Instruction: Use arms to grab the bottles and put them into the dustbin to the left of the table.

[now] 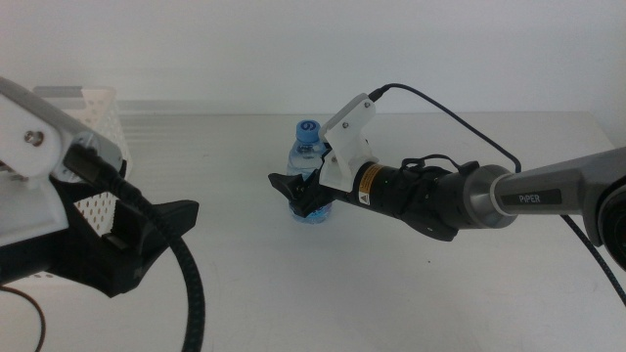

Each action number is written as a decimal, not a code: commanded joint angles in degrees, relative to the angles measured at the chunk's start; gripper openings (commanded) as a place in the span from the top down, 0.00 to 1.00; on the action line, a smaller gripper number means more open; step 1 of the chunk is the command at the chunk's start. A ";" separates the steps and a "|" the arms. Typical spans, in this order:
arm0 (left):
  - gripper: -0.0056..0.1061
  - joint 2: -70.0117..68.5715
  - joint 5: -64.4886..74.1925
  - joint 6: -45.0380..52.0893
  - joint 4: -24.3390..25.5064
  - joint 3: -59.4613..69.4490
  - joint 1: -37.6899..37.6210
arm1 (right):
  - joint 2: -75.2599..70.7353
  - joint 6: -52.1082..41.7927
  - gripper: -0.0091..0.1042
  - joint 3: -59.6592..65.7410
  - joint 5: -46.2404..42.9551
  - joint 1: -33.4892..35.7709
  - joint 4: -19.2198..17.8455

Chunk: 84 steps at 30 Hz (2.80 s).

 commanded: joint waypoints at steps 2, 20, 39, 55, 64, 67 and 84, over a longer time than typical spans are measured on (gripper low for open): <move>0.14 -0.33 -3.87 -0.36 -1.69 -1.49 -0.28 | -4.03 0.93 0.14 -1.75 -4.18 -0.04 0.06; 0.14 -0.33 -3.87 -0.36 -1.69 -1.49 -0.28 | -19.58 29.03 0.22 5.05 10.48 -0.23 -24.80; 0.14 -0.33 -3.87 -0.36 -1.69 -1.49 -0.28 | -44.03 48.13 0.22 18.48 16.39 -0.17 -35.10; 0.14 -0.33 -3.87 -0.36 -1.69 -1.49 -0.28 | -64.27 1.45 0.23 28.05 33.77 1.01 9.73; 0.14 -0.33 -3.87 -0.36 -1.69 -1.49 -0.28 | -70.50 -24.77 0.26 27.99 45.28 1.08 34.73; 0.14 -0.33 -3.87 -0.36 -1.69 -1.49 -0.28 | -71.90 -27.52 0.26 27.99 48.47 1.08 38.41; 0.14 -0.33 -3.87 -0.36 -1.69 -1.49 -0.28 | -72.16 -35.75 0.26 27.95 51.92 4.96 44.83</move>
